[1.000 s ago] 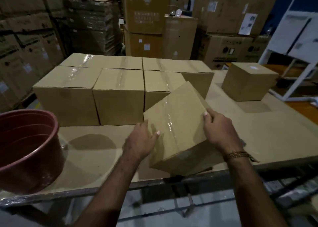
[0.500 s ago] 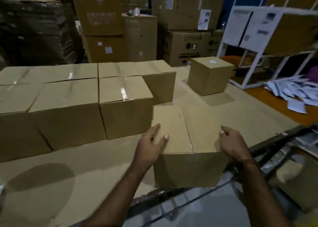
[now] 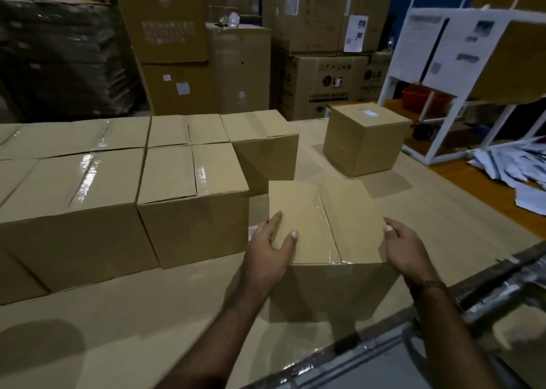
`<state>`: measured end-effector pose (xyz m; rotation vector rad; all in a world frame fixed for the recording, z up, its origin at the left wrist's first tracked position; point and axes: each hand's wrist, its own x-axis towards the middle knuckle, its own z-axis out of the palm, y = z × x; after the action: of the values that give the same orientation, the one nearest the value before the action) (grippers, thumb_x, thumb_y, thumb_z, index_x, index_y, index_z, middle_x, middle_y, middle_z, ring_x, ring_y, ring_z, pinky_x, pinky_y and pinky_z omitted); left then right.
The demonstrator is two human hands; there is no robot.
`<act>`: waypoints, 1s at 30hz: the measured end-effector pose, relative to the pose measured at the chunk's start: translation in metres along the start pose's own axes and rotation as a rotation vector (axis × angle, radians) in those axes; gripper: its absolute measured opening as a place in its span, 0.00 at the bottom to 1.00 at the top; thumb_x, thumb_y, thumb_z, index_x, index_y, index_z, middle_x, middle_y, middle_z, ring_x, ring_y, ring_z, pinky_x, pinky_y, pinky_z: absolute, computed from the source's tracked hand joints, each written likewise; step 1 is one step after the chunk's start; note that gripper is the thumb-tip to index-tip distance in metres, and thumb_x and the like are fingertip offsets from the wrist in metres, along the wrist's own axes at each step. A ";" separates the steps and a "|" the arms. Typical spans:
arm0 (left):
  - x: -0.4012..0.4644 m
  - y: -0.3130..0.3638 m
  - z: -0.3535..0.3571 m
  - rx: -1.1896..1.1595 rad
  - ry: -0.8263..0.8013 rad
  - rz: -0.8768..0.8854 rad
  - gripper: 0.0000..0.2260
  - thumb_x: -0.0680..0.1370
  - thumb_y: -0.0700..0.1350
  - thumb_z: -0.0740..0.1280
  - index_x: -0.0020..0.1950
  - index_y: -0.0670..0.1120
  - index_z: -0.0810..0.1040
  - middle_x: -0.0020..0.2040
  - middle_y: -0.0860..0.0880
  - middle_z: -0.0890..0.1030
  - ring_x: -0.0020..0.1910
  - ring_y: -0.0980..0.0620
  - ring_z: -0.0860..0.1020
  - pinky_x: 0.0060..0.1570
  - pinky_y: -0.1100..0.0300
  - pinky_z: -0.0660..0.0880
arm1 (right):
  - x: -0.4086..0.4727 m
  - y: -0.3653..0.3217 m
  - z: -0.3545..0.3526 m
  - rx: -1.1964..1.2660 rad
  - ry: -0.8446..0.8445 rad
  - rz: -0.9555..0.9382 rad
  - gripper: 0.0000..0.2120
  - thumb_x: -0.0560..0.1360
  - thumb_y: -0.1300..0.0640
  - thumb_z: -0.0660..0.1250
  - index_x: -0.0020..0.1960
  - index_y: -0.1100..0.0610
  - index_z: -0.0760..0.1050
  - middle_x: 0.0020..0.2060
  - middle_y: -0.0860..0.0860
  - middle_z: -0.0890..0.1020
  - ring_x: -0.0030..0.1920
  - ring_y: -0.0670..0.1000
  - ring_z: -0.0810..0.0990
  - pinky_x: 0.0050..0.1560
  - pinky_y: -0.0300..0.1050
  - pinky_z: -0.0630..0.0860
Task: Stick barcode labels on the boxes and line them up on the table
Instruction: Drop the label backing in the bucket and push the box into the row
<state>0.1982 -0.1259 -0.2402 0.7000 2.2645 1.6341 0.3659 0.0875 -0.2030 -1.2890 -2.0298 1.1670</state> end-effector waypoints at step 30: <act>0.134 0.030 0.017 0.929 0.420 0.047 0.40 0.78 0.77 0.44 0.76 0.55 0.73 0.82 0.49 0.64 0.82 0.47 0.56 0.78 0.44 0.59 | 0.196 -0.069 0.073 -0.049 -0.203 -0.184 0.19 0.90 0.56 0.53 0.75 0.59 0.74 0.70 0.59 0.79 0.69 0.62 0.76 0.61 0.48 0.69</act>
<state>0.0991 -0.0347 -0.2086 0.6069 3.3441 0.6882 0.1892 0.2181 -0.1945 -1.0147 -2.2811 1.2102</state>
